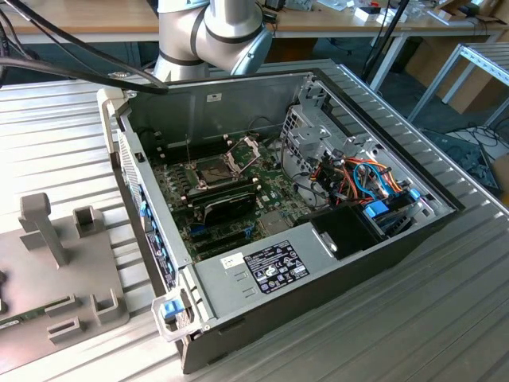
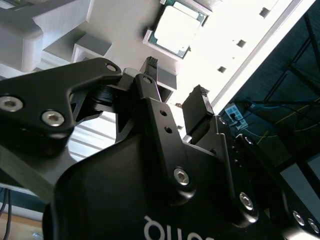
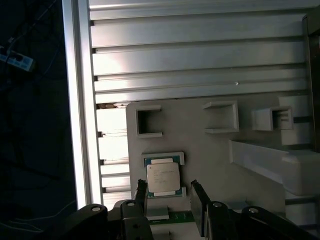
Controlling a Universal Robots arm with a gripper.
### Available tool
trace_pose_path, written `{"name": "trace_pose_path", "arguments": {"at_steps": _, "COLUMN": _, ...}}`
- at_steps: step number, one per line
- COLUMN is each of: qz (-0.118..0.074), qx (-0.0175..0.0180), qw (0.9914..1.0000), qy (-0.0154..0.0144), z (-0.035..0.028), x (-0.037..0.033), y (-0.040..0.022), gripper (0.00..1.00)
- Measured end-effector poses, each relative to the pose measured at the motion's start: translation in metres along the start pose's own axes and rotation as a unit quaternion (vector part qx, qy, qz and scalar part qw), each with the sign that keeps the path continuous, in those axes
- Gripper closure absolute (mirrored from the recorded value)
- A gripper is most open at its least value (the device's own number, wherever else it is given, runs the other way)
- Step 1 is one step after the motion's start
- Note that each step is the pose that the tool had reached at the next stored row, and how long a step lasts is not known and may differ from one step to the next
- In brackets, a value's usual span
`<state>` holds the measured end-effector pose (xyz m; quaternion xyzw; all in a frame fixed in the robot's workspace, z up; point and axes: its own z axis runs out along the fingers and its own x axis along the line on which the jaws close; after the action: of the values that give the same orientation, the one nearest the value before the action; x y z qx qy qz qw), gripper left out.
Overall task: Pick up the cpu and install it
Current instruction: 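Pick up the cpu and move it towards the insertion slot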
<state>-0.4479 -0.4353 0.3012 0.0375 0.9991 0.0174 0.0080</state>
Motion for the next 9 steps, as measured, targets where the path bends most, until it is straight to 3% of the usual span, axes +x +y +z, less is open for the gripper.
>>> {"name": "trace_pose_path", "arguments": {"at_steps": 9, "qz": 0.0, "qx": 0.0006, "qw": 1.0, "qy": -0.0001, "z": 0.003, "x": 0.0, "y": -0.0001, "gripper": 0.52}}
